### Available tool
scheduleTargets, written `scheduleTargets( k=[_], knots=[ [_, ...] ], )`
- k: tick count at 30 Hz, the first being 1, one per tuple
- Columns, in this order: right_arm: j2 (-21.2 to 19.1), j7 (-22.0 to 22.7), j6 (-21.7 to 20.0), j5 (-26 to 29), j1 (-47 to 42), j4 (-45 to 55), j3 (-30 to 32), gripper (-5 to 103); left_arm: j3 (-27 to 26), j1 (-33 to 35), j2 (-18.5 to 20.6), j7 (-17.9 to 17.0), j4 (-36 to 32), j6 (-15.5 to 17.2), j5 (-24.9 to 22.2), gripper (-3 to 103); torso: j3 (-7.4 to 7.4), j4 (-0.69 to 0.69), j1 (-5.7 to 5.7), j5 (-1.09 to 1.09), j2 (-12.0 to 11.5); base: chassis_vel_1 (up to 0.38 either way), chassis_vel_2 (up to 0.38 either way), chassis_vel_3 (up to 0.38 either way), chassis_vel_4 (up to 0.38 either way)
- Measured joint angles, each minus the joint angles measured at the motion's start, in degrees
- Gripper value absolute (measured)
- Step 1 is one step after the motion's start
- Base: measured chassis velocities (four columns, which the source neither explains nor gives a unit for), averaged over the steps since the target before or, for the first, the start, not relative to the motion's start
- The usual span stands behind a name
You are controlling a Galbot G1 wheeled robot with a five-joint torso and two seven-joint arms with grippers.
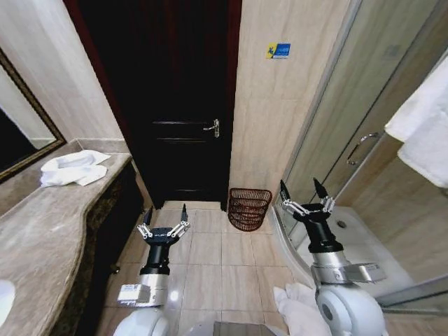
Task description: Discard the used towel into the hamper.
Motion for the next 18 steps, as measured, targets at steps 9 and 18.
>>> scheduleTargets(
  k=[9,18],
  knots=[
    [-0.9,0.5,0.0,1.7,1.7,-0.8,0.0,100,0.2,-0.1,0.0,-2.2,0.3,0.6,-0.2,100,-0.02,0.00,-0.08,0.00,0.0,0.031,0.005,0.000,0.032],
    [-0.9,0.5,0.0,2.0,3.4,-1.3,-0.2,100,-0.1,0.6,0.0,-2.6,-0.6,0.7,-0.3,100,-0.01,0.00,-0.04,0.00,0.0,0.053,0.060,0.054,0.056]
  ],
)
